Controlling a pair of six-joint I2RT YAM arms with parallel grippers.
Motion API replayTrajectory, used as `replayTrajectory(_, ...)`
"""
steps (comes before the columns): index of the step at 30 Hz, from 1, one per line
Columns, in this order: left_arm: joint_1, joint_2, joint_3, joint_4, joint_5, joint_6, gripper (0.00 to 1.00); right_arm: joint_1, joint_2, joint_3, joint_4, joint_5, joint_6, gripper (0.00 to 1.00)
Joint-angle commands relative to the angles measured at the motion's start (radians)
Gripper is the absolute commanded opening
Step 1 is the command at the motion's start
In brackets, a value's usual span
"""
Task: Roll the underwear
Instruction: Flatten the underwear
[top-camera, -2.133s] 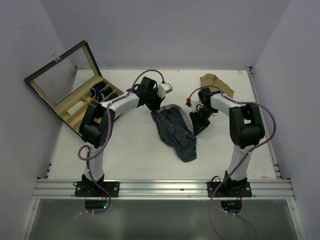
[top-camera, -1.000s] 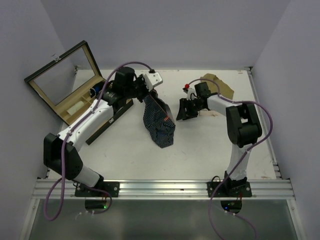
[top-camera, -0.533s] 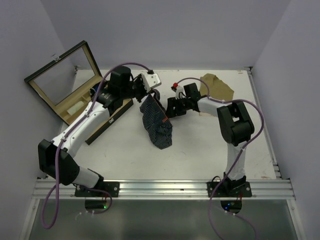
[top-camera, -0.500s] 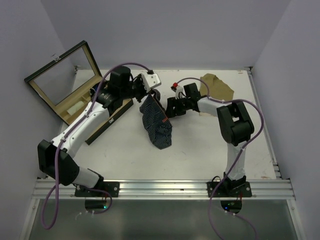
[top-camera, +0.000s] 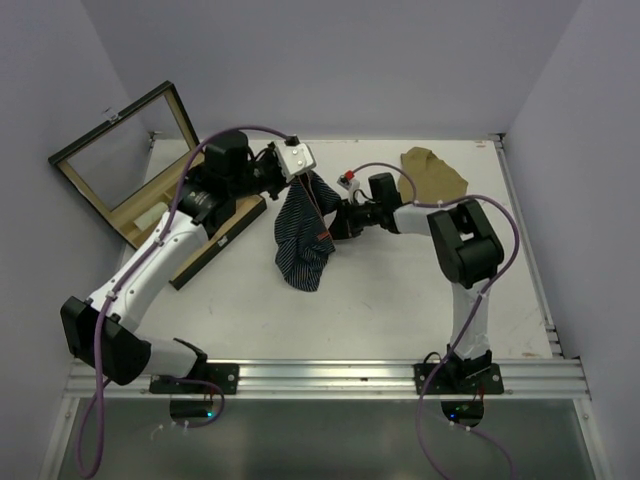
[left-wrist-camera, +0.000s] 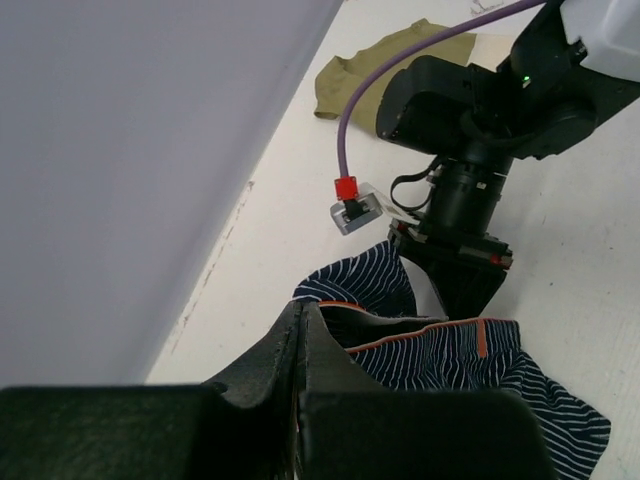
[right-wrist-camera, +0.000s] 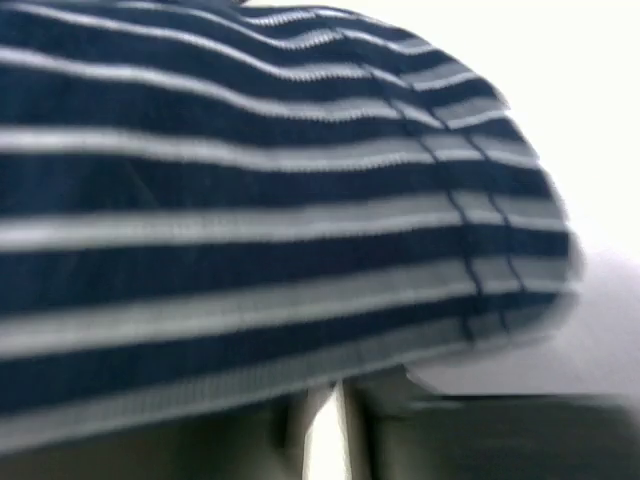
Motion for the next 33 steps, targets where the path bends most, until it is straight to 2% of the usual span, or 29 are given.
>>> replayTrajectory(1,0.008,-0.027,0.043,0.084,-0.053,-0.015,0.0,-0.002,-0.101,-0.044,0.089,-0.097,0.034,0.11)
replayTrajectory(3,0.008,-0.028,0.037,0.104,-0.096,-0.02,0.0,-0.008,-0.163,-0.069,0.029,-0.078,-0.044,0.03)
replayTrajectory(4,0.008,-0.028,0.035,0.11,-0.151,-0.026,0.0,-0.011,-0.198,-0.072,-0.064,-0.064,-0.083,0.0)
replayTrajectory(7,0.01,-0.028,0.026,0.146,-0.25,-0.023,0.0,-0.036,-0.315,-0.083,-0.237,0.008,-0.201,0.0)
replayTrajectory(9,0.011,-0.031,0.018,0.162,-0.285,-0.027,0.0,-0.077,-0.382,-0.084,-0.295,0.059,-0.259,0.0)
replayTrajectory(14,0.013,-0.056,-0.013,0.196,-0.312,-0.021,0.0,-0.161,-0.459,-0.028,-0.48,0.122,-0.313,0.0)
replayTrajectory(20,0.014,-0.076,-0.026,0.17,-0.297,-0.007,0.0,-0.172,-0.536,0.069,-0.603,0.261,-0.33,0.0)
replayTrajectory(26,0.013,-0.099,-0.049,0.105,-0.499,0.002,0.0,-0.203,-0.606,0.193,-0.738,0.436,-0.374,0.0)
replayTrajectory(29,0.013,-0.148,-0.103,0.05,-0.512,-0.012,0.0,-0.203,-0.631,0.241,-0.831,0.456,-0.422,0.0)
replayTrajectory(33,0.013,-0.278,-0.187,-0.046,-0.377,-0.072,0.0,-0.197,-0.66,0.284,-0.966,0.417,-0.526,0.0)
